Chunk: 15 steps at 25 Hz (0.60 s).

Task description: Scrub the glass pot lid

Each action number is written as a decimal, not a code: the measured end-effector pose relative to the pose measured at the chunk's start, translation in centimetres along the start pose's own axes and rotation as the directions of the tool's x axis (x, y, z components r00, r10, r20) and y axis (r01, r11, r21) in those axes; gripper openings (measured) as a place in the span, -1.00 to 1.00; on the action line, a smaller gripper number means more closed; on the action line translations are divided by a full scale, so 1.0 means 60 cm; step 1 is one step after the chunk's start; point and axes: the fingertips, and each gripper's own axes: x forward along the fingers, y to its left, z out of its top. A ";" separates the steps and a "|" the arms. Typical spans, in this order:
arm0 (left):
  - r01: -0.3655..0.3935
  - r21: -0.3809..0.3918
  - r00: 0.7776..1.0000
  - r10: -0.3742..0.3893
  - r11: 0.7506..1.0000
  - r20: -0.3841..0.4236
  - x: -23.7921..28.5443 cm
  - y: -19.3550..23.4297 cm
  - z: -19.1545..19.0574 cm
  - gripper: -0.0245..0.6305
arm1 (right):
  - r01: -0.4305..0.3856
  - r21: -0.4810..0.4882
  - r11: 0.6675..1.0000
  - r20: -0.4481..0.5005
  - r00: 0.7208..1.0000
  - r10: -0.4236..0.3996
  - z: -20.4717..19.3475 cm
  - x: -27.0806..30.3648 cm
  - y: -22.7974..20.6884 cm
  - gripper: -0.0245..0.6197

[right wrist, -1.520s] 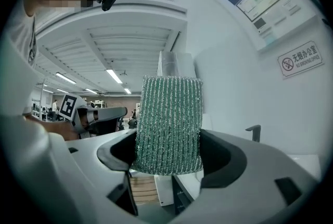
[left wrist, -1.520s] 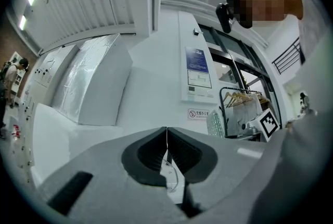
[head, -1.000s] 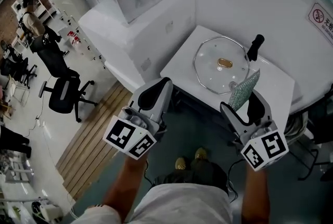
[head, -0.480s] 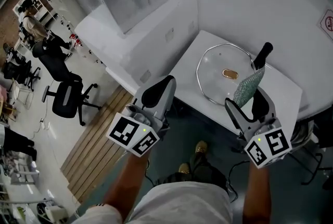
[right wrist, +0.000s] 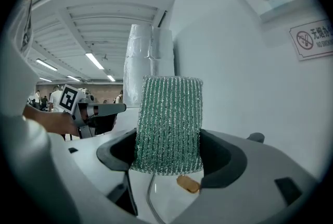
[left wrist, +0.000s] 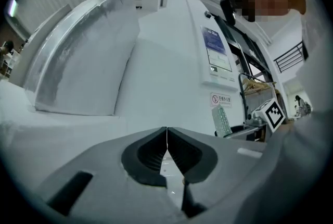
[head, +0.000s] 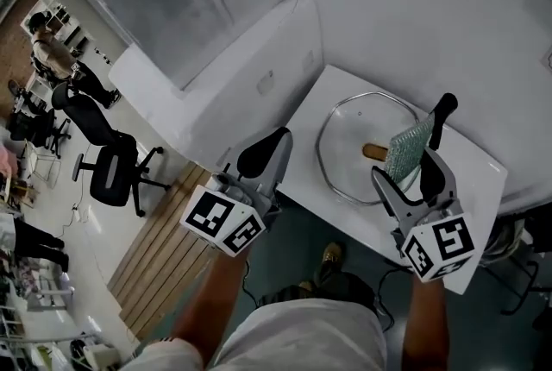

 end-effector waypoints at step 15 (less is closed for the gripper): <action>0.011 -0.028 0.979 -0.016 1.000 -0.203 0.145 0.052 -0.113 -0.87 | 0.000 0.009 1.000 -0.131 0.991 0.001 -0.029 0.089 -0.093 0.16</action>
